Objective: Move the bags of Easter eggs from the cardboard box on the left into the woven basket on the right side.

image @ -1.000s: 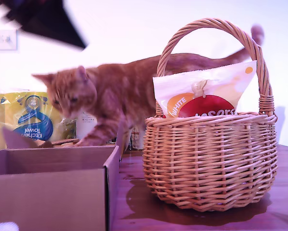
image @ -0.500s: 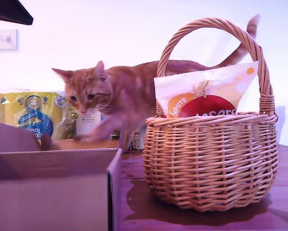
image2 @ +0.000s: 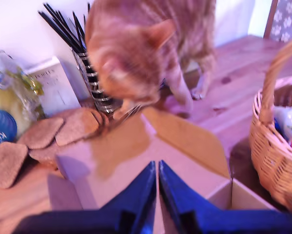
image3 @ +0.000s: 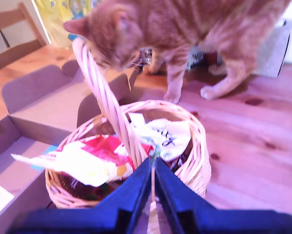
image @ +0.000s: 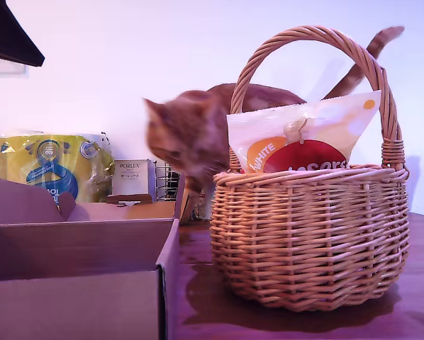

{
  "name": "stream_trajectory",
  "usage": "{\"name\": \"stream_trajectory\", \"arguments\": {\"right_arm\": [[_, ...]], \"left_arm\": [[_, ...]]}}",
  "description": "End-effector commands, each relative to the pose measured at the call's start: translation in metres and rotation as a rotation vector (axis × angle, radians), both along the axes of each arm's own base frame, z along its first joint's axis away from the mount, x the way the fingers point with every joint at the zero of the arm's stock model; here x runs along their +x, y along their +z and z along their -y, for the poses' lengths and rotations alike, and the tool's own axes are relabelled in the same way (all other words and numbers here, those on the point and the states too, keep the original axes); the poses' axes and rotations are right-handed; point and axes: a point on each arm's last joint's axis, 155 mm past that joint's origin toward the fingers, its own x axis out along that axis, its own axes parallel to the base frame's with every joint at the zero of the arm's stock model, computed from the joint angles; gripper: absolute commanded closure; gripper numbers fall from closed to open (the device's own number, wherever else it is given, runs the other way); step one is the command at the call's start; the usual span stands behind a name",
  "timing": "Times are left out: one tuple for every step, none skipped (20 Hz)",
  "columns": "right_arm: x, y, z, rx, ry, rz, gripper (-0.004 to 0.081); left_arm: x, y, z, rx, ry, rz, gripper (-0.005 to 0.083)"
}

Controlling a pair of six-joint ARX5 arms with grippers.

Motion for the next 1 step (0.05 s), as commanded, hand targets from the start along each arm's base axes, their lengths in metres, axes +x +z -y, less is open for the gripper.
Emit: {"name": "stream_trajectory", "arguments": {"right_arm": [[-0.0017,0.0040,-0.0009,0.001,0.005,0.005,0.0782]], "left_arm": [[-0.0010,-0.0086,-0.0003,0.005,0.000,-0.013,0.0797]]}}
